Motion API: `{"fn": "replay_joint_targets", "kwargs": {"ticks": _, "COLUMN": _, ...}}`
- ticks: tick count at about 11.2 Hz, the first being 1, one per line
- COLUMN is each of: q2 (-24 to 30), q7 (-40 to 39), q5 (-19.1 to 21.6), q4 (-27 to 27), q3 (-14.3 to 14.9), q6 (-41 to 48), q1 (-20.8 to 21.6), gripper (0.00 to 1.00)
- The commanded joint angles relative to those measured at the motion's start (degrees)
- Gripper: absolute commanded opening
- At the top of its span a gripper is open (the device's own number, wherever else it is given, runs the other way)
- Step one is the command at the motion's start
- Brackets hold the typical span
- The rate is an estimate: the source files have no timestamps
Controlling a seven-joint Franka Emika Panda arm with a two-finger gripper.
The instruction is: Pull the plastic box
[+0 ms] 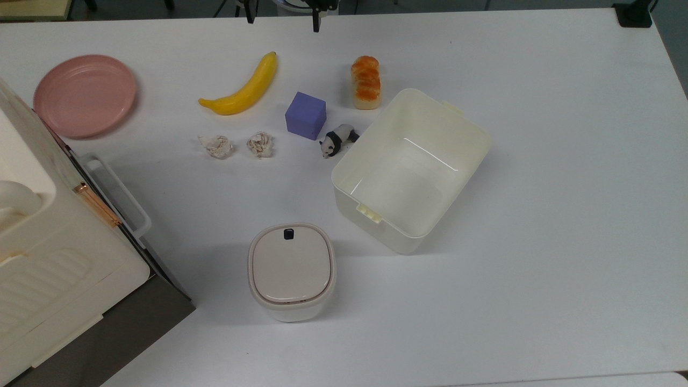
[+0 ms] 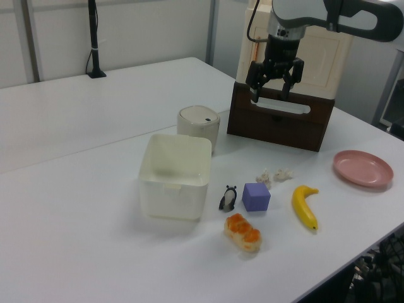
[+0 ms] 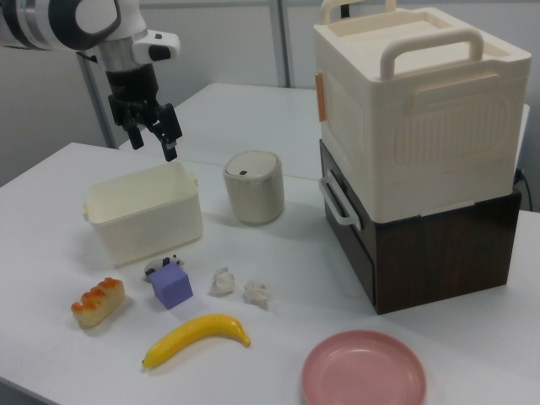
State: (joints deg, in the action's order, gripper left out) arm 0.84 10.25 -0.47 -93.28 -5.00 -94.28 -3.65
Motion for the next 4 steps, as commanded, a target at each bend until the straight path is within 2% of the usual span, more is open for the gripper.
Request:
{"fn": "replay_joint_targets", "kwargs": {"ticks": 1, "q2": 0.48, "q7": 0.39, "q5": 1.35, "q4": -0.85, "q3": 1.21, "q6": -1.35, "q1": 0.83, "gripper": 1.0}}
{"fn": "replay_joint_targets", "kwargs": {"ticks": 3, "q2": 0.39, "q7": -0.49, "q5": 1.52, "q4": -0.85, "q3": 3.93, "q6": -1.26, "q1": 3.29, "gripper": 1.0}}
{"fn": "replay_joint_targets", "kwargs": {"ticks": 4, "q2": 0.39, "q7": -0.49, "q5": 1.52, "q4": -0.85, "q3": 4.03, "q6": -1.26, "q1": 3.3, "gripper": 1.0}}
